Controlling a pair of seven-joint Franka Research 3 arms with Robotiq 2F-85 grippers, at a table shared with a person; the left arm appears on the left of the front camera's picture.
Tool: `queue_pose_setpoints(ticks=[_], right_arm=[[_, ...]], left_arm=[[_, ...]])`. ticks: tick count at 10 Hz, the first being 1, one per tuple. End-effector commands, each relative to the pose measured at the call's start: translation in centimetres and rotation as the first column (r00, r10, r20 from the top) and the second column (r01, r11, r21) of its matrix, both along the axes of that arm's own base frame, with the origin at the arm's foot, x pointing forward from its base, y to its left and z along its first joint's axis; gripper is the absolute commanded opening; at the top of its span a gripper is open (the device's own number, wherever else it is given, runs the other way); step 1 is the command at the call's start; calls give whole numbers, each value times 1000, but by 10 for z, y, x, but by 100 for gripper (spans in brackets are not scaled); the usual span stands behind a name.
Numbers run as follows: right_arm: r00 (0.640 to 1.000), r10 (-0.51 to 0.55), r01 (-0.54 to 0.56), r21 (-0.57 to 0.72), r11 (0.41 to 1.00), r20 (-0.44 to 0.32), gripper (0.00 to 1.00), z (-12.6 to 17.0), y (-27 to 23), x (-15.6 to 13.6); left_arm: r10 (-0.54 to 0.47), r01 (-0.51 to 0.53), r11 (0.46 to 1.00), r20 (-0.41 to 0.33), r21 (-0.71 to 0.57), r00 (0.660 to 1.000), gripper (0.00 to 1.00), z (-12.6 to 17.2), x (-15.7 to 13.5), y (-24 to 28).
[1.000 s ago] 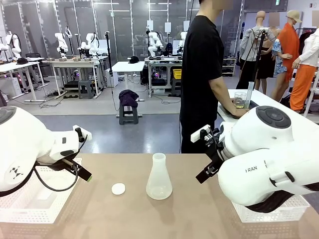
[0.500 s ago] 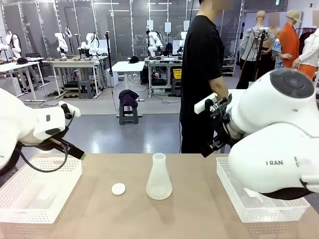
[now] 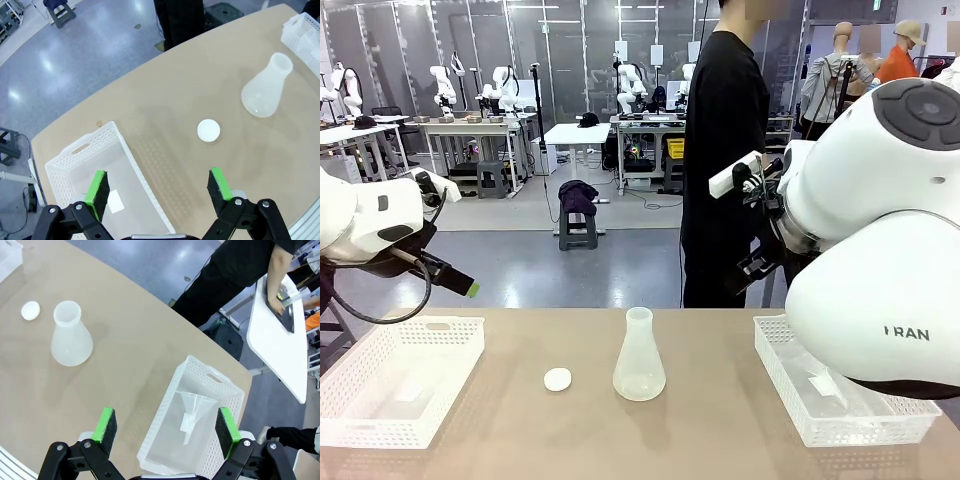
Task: Prepare the solutions needed for the experiment.
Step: Pick up the Plastic Funnel and insert it into the Big flask.
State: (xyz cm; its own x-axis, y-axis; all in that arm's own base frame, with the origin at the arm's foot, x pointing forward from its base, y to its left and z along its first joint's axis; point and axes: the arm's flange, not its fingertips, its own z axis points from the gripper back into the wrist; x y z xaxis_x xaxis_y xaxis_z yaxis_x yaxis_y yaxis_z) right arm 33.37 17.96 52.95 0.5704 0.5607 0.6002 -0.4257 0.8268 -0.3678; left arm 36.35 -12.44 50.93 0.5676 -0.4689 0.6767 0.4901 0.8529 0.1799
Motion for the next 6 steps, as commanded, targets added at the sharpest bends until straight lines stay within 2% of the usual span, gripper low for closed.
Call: queue_pose_setpoints(ticks=[1, 2, 6], right_arm=[[992, -108, 115, -105, 988, 71, 100, -8, 6, 13], [1000, 0, 0, 0, 1000, 0, 100, 0, 0, 0], [1000, -10, 10, -27, 1000, 12, 100, -2, 0, 1]], left_arm=[[4, -4, 1000, 4, -5, 1000, 100, 0, 0, 0], [4, -4, 1000, 4, -5, 1000, 100, 0, 0, 0], [1, -1, 1000, 0, 0, 1000, 100, 0, 0, 0]])
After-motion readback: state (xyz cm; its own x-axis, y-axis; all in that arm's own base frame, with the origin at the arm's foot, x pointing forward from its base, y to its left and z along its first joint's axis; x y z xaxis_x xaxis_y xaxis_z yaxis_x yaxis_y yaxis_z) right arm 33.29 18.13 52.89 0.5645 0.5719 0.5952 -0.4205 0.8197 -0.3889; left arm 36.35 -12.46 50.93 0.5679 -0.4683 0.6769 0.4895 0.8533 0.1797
